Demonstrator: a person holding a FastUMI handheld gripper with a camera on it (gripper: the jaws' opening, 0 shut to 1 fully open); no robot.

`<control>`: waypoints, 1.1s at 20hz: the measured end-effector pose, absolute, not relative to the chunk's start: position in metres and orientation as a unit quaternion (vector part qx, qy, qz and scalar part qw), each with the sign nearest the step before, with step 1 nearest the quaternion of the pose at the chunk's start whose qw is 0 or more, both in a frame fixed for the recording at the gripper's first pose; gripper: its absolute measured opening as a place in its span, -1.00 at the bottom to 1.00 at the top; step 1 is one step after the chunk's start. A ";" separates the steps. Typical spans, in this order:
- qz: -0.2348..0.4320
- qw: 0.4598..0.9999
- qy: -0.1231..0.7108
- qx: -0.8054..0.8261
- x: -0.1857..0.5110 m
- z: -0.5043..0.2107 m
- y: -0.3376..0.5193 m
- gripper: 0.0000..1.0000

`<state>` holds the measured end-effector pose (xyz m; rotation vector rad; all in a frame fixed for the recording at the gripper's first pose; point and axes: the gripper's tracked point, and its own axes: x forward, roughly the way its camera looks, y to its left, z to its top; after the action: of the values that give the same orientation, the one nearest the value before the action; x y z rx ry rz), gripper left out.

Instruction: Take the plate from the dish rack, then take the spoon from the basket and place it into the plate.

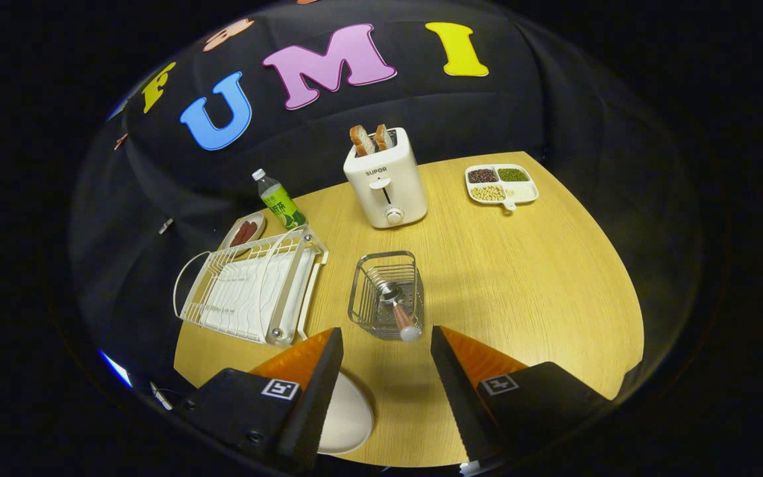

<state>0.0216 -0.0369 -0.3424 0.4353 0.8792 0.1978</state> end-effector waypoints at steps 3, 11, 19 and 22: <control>0.097 0.870 0.437 0.210 0.030 -0.357 -0.032 0.58; 0.082 0.871 0.440 0.202 0.030 -0.358 -0.035 -0.72; 0.070 0.887 0.403 0.215 0.020 -0.318 -0.047 -0.80; 0.078 0.890 0.388 0.228 0.005 -0.291 -0.041 -0.81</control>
<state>0.0054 -0.0410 -0.2914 0.4742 0.8058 0.1629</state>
